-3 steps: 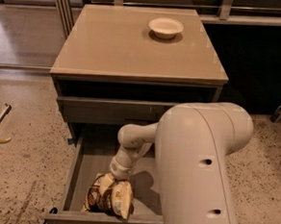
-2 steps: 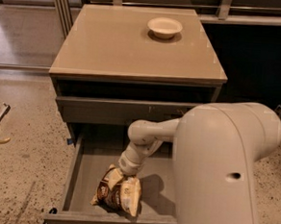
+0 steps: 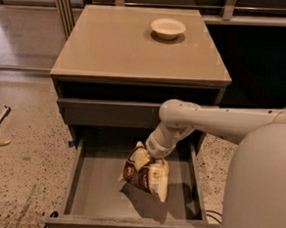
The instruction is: Pick brown chip bag from middle drawer and place on counter
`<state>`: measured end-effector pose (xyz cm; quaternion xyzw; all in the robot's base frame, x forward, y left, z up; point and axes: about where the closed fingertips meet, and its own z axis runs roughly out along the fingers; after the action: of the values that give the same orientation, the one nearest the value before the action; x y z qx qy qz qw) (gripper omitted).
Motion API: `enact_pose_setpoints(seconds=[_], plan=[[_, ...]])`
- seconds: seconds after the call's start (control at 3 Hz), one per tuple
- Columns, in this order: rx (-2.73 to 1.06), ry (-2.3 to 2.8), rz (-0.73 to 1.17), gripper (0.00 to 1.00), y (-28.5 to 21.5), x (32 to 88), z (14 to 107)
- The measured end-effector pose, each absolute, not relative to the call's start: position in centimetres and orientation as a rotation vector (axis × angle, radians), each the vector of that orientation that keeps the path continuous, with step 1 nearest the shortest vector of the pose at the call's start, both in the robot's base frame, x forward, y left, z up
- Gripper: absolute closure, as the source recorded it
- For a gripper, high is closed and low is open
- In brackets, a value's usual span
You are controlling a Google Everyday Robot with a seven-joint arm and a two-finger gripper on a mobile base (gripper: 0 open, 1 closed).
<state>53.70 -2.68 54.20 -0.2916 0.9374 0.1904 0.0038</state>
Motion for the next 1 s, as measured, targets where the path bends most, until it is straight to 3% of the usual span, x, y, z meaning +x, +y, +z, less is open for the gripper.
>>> enact_pose_setpoints(seconds=[1.0], plan=[[-1.254,2.640,0.520,1.00,-12.5,54.7,74.1]])
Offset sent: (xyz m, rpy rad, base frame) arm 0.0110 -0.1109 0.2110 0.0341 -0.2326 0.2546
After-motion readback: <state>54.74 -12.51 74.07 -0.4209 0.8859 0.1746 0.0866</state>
